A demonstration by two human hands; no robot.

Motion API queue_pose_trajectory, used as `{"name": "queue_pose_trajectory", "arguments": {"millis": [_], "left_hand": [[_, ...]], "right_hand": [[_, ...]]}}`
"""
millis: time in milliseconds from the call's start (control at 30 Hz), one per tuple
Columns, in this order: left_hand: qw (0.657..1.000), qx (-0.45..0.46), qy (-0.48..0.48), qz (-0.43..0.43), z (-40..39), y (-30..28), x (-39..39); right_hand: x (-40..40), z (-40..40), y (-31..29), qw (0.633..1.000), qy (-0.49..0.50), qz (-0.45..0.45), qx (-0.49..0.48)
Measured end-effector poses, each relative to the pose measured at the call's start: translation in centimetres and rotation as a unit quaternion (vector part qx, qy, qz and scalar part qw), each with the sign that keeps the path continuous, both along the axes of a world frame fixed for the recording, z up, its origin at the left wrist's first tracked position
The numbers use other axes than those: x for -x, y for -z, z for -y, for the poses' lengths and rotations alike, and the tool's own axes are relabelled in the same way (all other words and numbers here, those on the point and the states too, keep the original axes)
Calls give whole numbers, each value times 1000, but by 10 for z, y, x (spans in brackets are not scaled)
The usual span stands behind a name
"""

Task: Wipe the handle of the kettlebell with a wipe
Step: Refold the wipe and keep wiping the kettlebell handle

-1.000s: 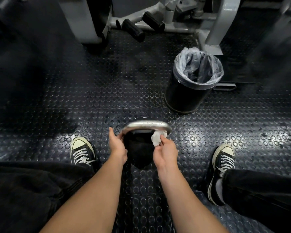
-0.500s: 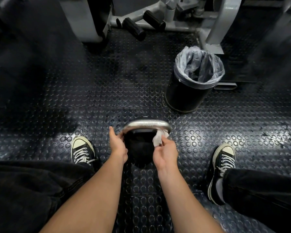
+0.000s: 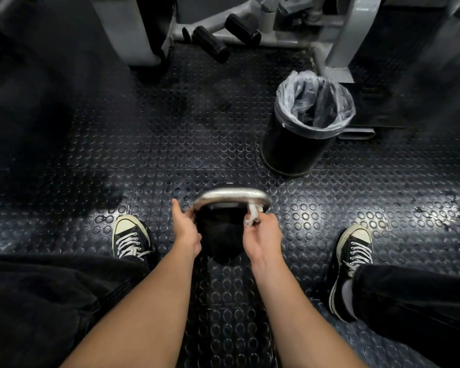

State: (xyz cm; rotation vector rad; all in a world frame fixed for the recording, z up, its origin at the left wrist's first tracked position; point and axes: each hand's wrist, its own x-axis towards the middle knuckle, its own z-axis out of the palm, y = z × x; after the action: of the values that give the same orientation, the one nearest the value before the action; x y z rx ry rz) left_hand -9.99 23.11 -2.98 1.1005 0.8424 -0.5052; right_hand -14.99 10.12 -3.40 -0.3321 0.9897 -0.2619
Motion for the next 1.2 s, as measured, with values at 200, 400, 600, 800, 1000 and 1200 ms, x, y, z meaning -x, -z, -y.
{"name": "queue_pose_trajectory", "arguments": {"millis": [200,400,600,800,1000,1200], "left_hand": [[1000,14,-13,3,1,1,0],[1000,30,-8,1,1,-1,0],[999,46,-10,0,1,0,1],[999,44,-12,-5,1,-4,1],[999,26,-20,-14,4,-14,3],[999,28,-28,-18,5,-14,2]], "right_hand": [[10,6,10,999,31,19,-29],[29,36,-1,1000,-5,13,19],[27,81,-22,988,-96,46,110],[-19,115,-74,867,-309,-1,390],[-83,105,-81,369,-631,-86,677],[-98,89,-82,187,-724,-93,658]]}}
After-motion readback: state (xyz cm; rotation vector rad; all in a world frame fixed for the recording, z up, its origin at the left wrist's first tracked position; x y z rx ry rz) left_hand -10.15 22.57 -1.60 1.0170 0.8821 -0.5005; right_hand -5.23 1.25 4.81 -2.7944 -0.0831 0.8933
